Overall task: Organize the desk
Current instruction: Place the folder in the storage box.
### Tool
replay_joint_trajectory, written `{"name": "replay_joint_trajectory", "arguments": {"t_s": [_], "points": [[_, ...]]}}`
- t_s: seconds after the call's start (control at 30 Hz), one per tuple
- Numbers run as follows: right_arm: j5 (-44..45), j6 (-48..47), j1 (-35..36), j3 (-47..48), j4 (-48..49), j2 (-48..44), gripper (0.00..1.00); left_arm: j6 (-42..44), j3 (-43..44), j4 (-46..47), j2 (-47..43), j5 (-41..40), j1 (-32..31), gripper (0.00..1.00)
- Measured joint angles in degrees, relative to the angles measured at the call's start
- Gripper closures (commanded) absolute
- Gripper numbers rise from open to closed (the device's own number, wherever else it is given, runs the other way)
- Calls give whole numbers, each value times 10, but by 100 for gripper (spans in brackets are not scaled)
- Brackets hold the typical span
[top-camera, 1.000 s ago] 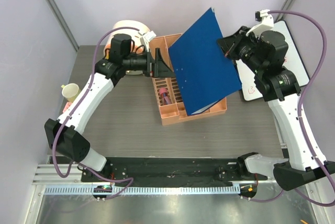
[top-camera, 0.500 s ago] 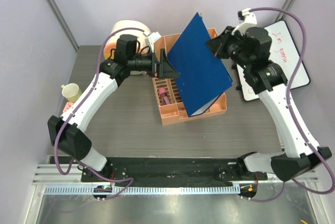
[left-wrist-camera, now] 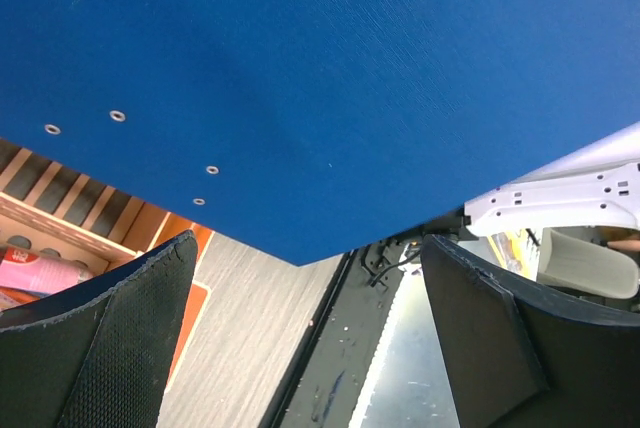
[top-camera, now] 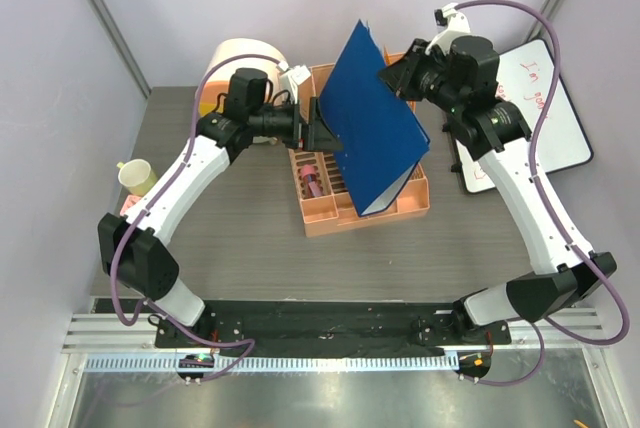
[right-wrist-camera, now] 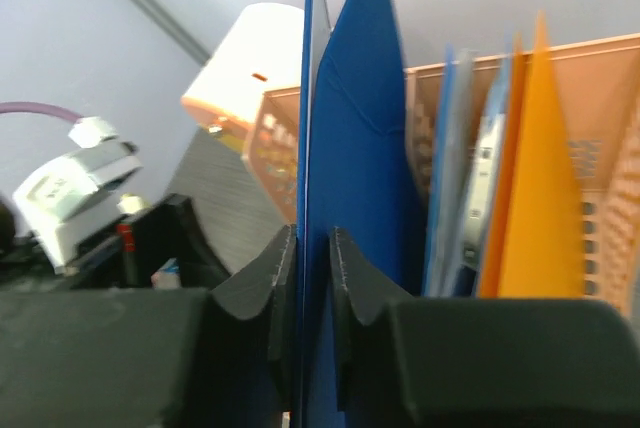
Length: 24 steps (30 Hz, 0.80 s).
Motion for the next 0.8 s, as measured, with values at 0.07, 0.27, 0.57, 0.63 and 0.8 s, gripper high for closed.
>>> {"name": "replay_joint_trajectory", "arguments": {"t_s": [0.07,0.27,0.57,0.63,0.8], "points": [[-21,23,0,9,2,5,64,3,0,0,0,-1,0,7],[-92,80,15,12,14,5,61,6,-1,0,0,-2,0,7],[-116,125,19,-97,50,-75,57,12,-2,-4,0,-2,1,7],[-115,128,19,-108,52,-87,53,12,-2,-4,0,-2,1,7],[-110,128,19,-108,47,-90,36,12,-2,-4,0,-2,1,8]]}}
